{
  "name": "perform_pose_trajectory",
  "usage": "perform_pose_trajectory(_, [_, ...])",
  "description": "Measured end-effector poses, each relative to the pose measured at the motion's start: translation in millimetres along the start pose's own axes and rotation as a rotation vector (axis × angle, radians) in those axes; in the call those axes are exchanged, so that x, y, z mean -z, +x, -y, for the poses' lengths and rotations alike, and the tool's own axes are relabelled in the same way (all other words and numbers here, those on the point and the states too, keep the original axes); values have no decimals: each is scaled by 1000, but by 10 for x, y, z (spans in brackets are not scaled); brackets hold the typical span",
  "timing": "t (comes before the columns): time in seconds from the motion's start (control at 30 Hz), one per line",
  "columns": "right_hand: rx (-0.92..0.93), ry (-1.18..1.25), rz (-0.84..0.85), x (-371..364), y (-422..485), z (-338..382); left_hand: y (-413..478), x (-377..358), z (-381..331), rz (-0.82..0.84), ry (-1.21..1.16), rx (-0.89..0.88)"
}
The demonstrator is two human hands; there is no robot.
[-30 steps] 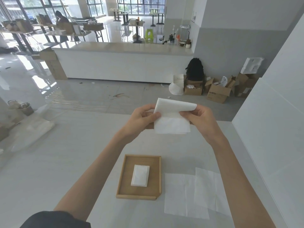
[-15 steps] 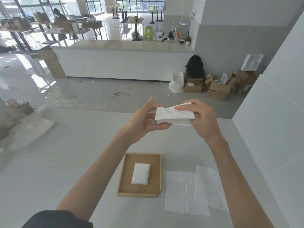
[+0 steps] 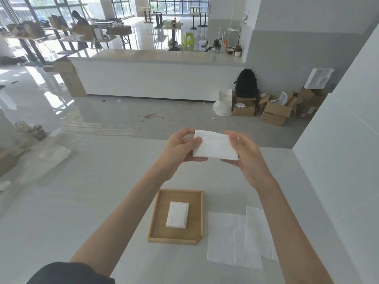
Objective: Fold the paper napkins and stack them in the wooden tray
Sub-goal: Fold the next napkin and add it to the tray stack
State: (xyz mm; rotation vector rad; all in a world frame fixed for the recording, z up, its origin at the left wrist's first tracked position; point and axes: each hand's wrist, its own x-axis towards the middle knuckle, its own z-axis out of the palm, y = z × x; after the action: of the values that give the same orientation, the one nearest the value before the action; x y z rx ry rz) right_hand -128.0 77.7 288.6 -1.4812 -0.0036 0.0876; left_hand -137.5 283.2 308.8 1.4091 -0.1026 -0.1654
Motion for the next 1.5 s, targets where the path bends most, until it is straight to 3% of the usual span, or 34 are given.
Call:
perform_pose_trajectory(0.1, [50, -23, -82, -39, 37, -25, -34, 22, 35, -25, 0, 13])
perform_pose_trajectory(0.23, [200, -271, -126, -42, 103, -22, -111, 35, 185, -13, -82, 92])
perform_pose_trajectory(0.37, [242, -441, 71, -22, 133, 66, -172, 158, 275, 115, 1, 184])
perform_pose_trajectory(0.47, [240, -657, 292, -94, 154, 201, -169, 158, 274, 231, 166, 149])
perform_pose_trajectory(0.53, [254, -699, 342, -168, 179, 283, -151, 89, 282, 211, 226, 115])
perform_pose_trajectory(0.6, [270, -615, 252, -198, 197, 318, -121, 20, 316, 96, 217, 89])
perform_pose_trajectory(0.7, [99, -387, 124, -168, 161, 218, -87, 3, 388, -49, 134, 63])
perform_pose_trajectory(0.77, [9, -267, 118, -139, 110, 7, -94, 6, 420, -64, 105, 58])
perform_pose_trajectory(0.9, [58, -134, 41, -125, 32, -287, -127, -13, 456, 5, 86, 114])
perform_pose_trajectory(1.03, [125, -232, 7, -116, 71, -255, -167, -76, 458, -24, 105, 133])
perform_pose_trajectory(1.2, [-23, -219, 111, -163, 26, -233, -230, -83, 512, -143, 180, 73])
perform_pose_trajectory(1.37, [51, -204, 59, -330, 5, -380, -309, 65, 583, -131, 163, 109])
perform_pose_trajectory(1.5, [-75, -215, 153, -410, -26, -594, -356, 233, 712, -198, 157, 115])
